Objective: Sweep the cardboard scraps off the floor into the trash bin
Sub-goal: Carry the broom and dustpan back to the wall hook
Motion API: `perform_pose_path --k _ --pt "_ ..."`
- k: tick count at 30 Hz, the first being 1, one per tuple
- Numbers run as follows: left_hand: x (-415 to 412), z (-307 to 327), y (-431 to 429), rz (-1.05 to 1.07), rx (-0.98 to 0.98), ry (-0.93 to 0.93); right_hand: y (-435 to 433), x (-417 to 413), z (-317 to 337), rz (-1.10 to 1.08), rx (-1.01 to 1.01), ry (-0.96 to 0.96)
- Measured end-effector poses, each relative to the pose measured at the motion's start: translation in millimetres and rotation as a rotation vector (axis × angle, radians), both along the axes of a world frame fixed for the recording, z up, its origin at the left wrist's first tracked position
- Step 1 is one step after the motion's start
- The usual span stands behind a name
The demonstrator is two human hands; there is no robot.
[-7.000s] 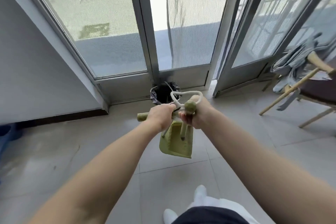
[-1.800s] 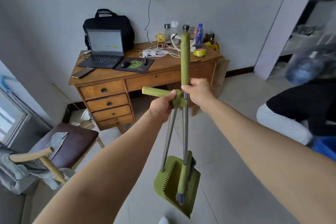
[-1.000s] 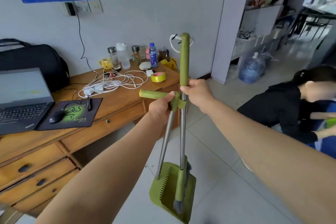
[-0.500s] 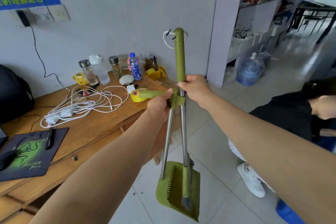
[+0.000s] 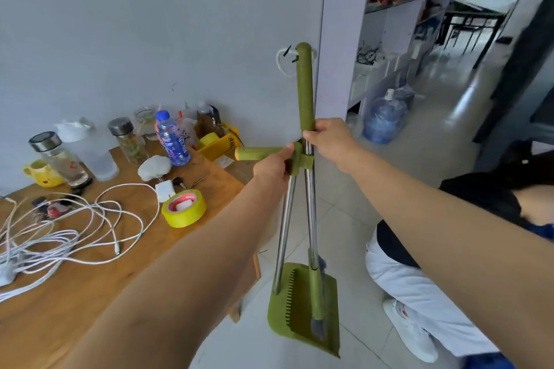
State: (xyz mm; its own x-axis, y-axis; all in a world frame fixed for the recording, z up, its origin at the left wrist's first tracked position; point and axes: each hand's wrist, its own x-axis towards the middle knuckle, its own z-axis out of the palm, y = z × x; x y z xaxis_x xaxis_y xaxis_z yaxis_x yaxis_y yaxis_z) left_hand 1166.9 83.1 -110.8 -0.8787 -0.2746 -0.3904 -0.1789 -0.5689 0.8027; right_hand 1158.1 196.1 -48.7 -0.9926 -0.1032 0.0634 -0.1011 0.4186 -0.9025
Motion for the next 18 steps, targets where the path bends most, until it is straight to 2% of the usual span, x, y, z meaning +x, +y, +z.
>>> perform_pose_path --k 11,18 --pt "-180.3 11.2 -3.2 -0.087 0.006 0.010 -2.0 -176.3 5.9 -0.053 -0.021 0.015" --pt "-292.1 18.2 15.5 -0.045 -0.032 -0.005 16.6 -291.5 7.9 -0.030 -0.072 -0.004"
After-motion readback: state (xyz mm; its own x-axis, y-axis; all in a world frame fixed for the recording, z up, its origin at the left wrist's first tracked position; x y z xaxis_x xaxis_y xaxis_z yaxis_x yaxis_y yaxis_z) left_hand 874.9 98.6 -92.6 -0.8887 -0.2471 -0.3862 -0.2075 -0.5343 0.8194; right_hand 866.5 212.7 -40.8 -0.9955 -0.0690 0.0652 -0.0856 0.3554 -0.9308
